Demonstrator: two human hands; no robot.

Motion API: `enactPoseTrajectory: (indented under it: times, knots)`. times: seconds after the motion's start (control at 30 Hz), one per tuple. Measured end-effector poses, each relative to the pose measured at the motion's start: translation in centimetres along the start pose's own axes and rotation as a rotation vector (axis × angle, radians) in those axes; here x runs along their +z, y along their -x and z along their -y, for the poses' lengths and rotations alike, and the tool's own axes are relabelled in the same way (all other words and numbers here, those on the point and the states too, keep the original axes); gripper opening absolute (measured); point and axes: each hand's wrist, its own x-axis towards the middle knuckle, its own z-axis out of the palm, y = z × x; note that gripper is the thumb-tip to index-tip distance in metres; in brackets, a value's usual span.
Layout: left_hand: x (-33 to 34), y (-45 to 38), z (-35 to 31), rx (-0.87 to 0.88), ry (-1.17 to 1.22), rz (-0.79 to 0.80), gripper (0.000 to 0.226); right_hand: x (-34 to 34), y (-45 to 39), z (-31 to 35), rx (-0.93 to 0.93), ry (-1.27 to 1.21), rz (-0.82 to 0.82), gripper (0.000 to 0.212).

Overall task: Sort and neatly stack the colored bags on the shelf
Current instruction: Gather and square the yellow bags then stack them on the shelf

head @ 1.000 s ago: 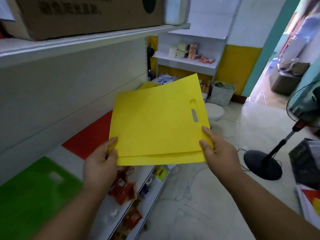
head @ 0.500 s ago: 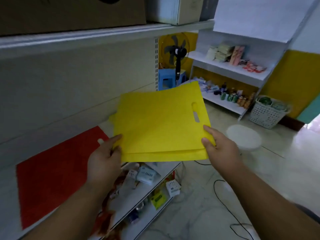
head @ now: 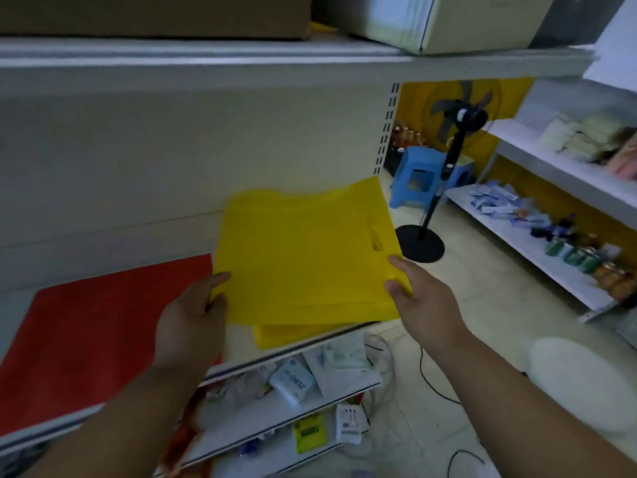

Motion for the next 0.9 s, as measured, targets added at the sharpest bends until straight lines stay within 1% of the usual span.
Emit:
enactPoseTrajectory:
  times: [0.13,0.2,0.4,0.5,0.6,0.73,0.83,0.9]
  knots:
    - [2.4,1.0,-0.4,-0.082,-0.149,-0.066,0.038,-0.2,-4.0,-2.7,-0.076,-0.005,0.185,0.049]
    - [3.9,1.9,-1.0,-0.113,-0.226,-0.060,0.040,-0.6,-5.2,-4.0,-0.100,0.007,0.232,0.047]
    - [7.2,3.0,-3.1,-0.108,-0.478,-0.035,0.039,-1.4,-7.4,-6.3,-0.191,0.178,0.223,0.040]
    - [7.9,3.1,-3.3,-0.094,-0.596,-0.022,0.040,-1.2,-8.1,-6.8,-0.234,0.333,0.287,0.038]
    - [8.4,3.0,-3.3,-0.091,-0.694,0.004,0.041,-1.1,-8.6,-6.9,-0.275,0.485,0.353,0.030]
    - [8.7,2.6,-3.4,-0.085,-0.732,0.010,0.040,-0.9,-8.4,-6.6,-0.314,0.586,0.392,0.020]
    - [8.8,2.4,-3.2,-0.092,-0.751,0.034,0.039,-1.0,-8.3,-6.1,-0.319,0.660,0.394,0.021]
    - [8.6,2.3,-3.2,-0.112,-0.758,0.047,0.039,-1.2,-8.1,-5.5,-0.309,0.730,0.363,0.023]
